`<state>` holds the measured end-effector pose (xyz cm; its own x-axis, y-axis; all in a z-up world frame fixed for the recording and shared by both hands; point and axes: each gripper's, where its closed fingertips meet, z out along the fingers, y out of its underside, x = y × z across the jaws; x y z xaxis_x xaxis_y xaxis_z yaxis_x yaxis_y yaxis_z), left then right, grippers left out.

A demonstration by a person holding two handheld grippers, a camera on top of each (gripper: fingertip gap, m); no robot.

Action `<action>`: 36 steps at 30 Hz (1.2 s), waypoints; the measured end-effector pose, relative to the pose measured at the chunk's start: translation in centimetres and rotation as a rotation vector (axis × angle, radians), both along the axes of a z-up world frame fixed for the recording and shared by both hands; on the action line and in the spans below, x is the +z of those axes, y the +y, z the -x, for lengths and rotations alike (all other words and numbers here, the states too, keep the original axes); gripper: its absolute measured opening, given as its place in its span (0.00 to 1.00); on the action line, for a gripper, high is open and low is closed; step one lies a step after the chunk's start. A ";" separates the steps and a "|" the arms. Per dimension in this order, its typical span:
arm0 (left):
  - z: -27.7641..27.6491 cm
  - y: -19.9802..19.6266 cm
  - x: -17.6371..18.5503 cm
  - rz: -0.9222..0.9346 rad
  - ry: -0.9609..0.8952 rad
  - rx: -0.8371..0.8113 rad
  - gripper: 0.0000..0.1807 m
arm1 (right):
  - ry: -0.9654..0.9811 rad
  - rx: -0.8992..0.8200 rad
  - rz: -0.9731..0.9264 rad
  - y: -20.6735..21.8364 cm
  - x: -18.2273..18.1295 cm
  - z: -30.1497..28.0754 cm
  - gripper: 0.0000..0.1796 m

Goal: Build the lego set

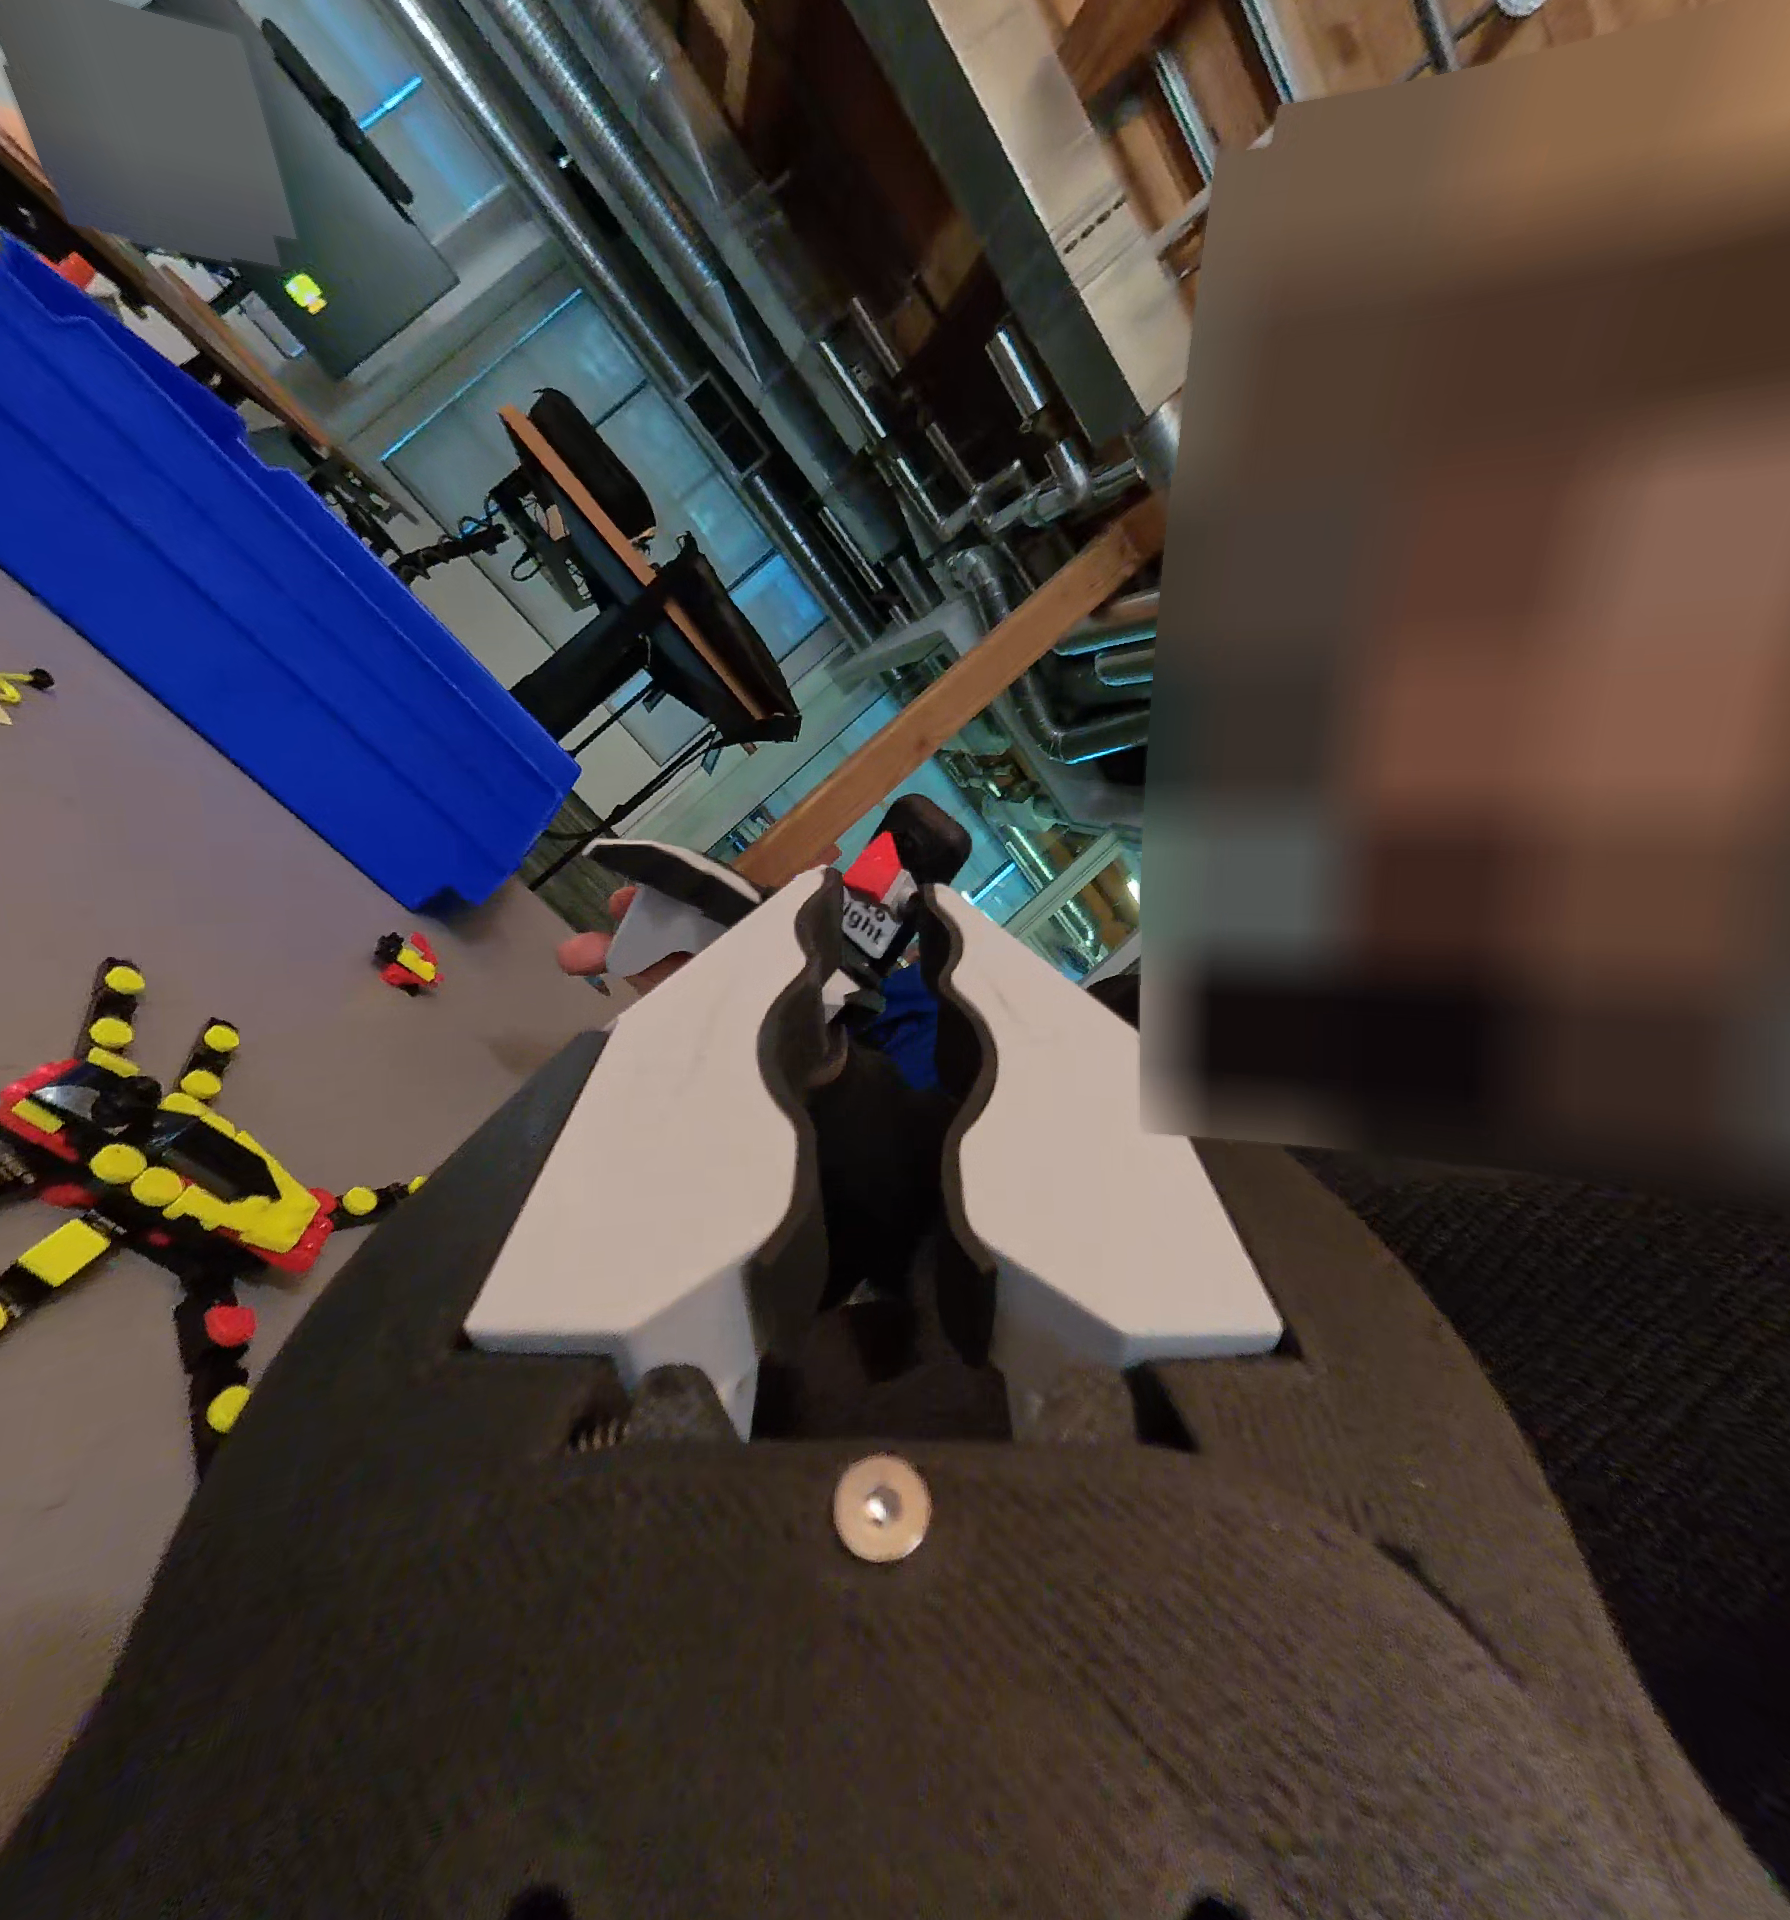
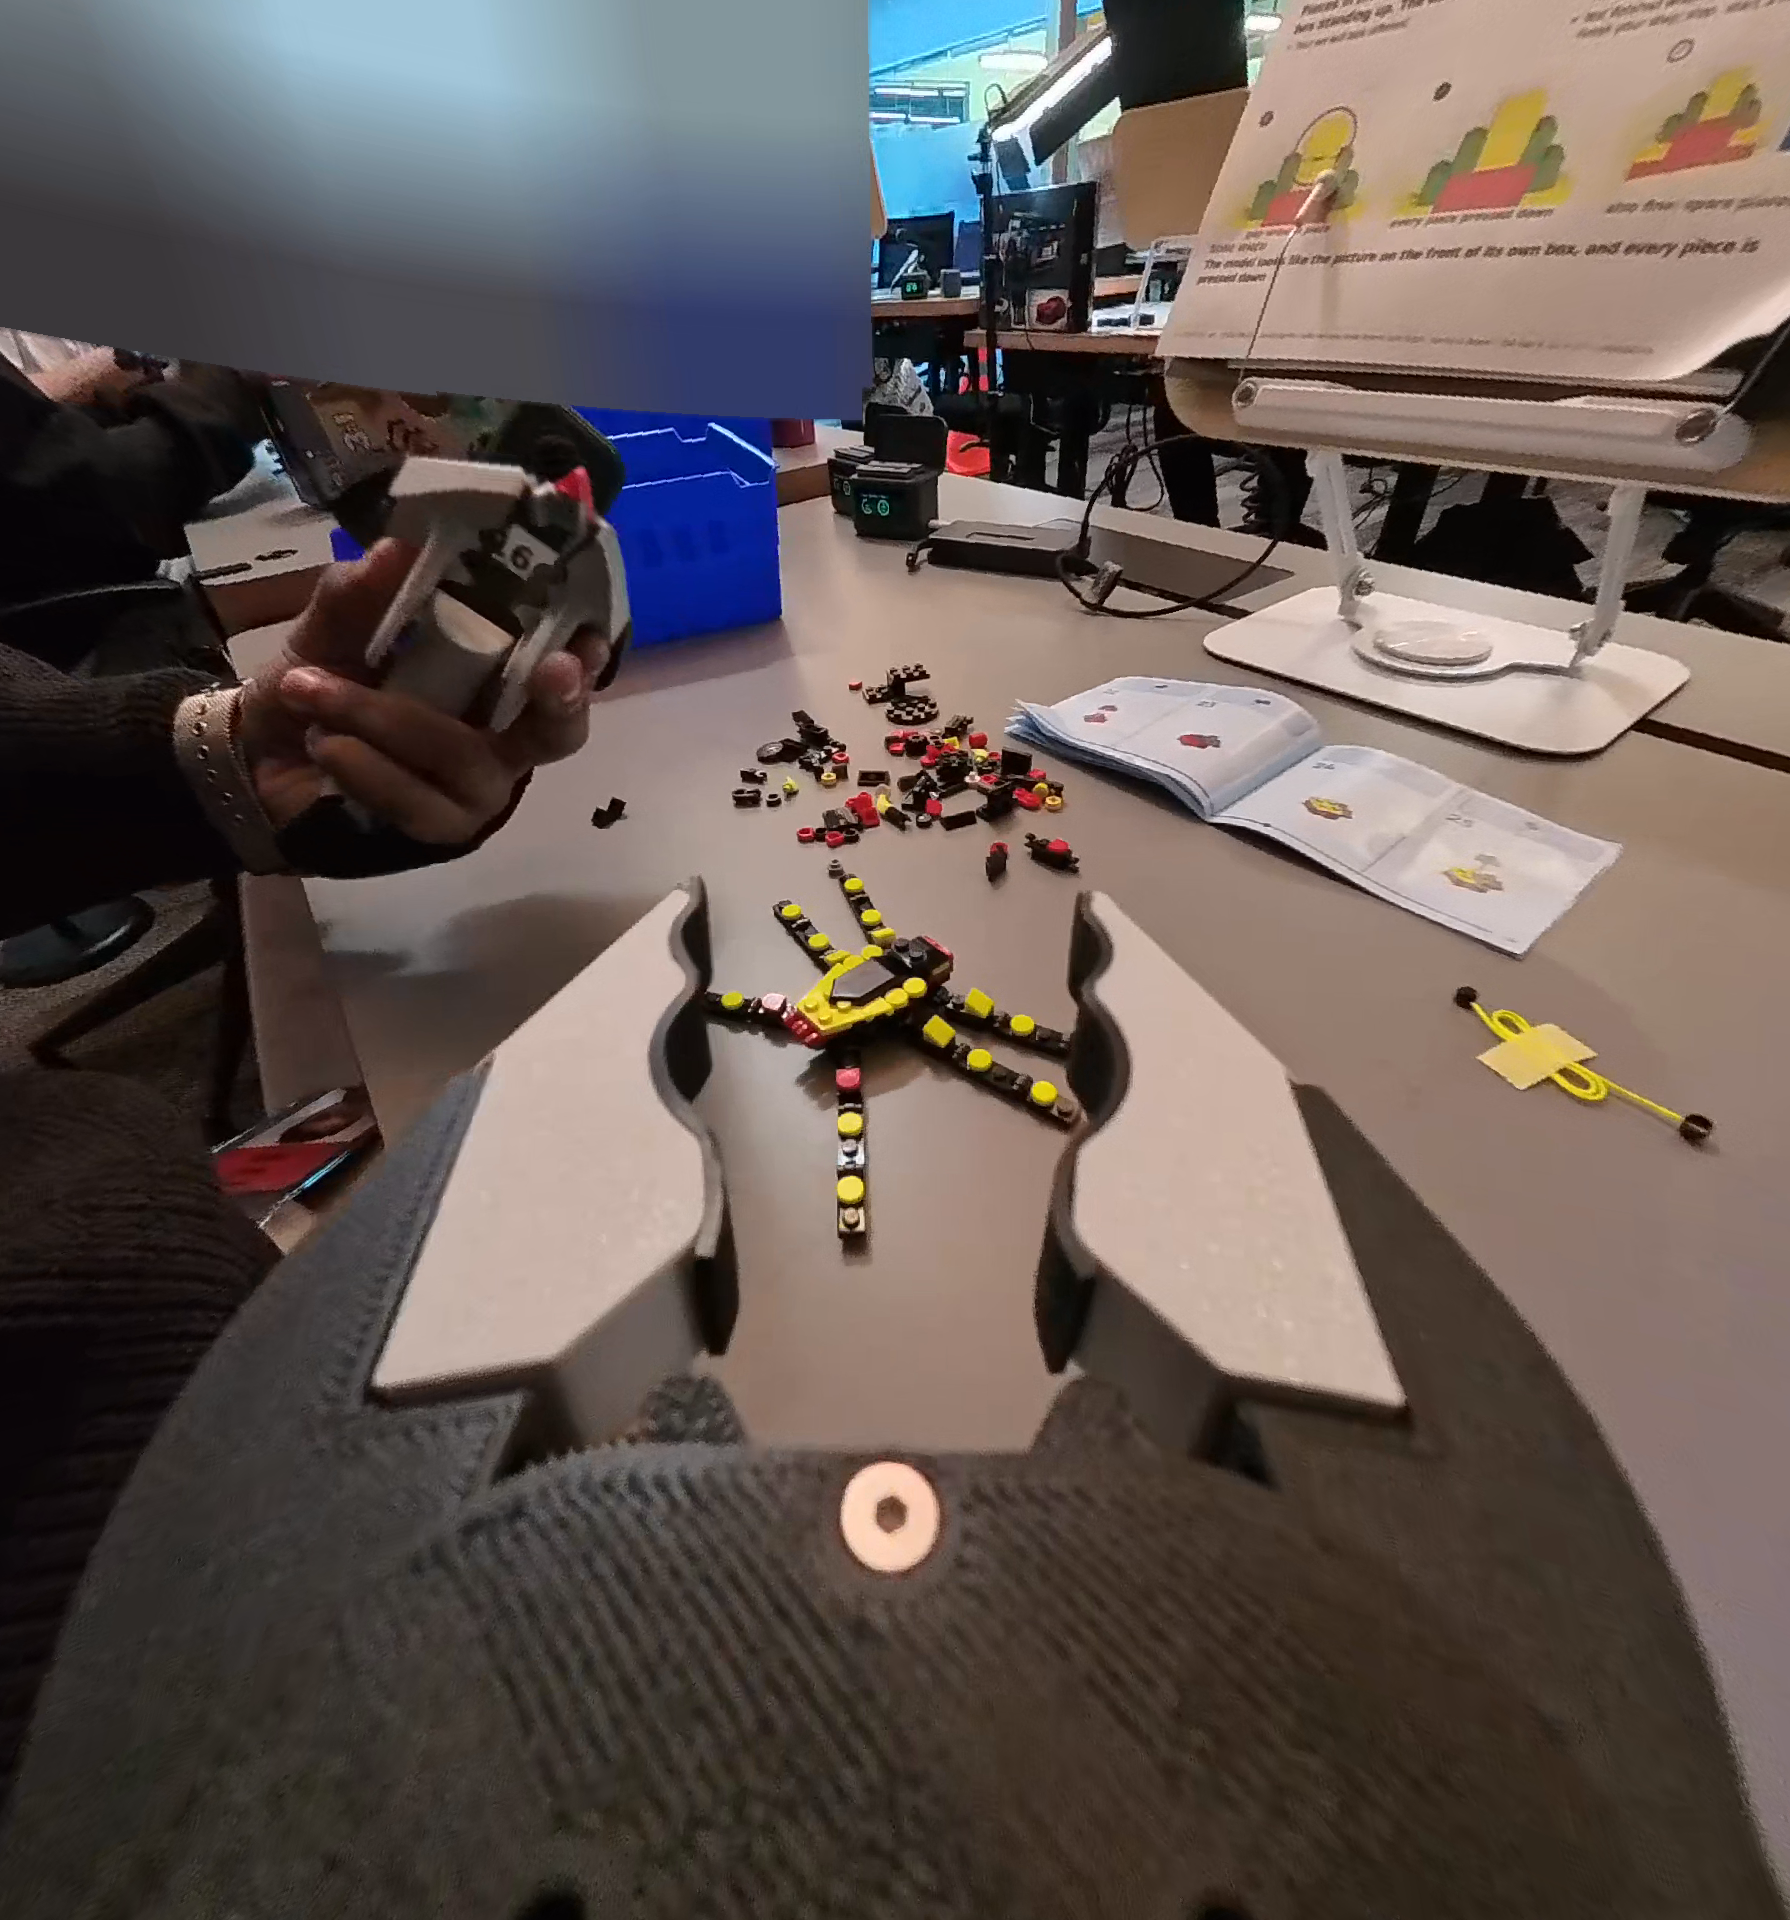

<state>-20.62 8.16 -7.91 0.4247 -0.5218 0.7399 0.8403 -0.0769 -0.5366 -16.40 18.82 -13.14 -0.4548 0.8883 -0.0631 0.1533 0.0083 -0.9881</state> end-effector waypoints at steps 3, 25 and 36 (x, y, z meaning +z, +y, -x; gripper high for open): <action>-0.1 0.8 -1.1 0.072 0.018 0.011 0.06 | 0.038 -0.008 -0.038 0.1 0.4 -0.1 0.33; -7.3 5.8 -8.7 0.455 0.769 0.087 0.06 | -0.169 0.312 0.045 -4.5 -2.3 -2.5 0.11; -8.1 5.9 -8.7 0.419 0.916 0.121 0.06 | -0.247 0.353 0.103 -5.1 -3.0 -2.7 0.10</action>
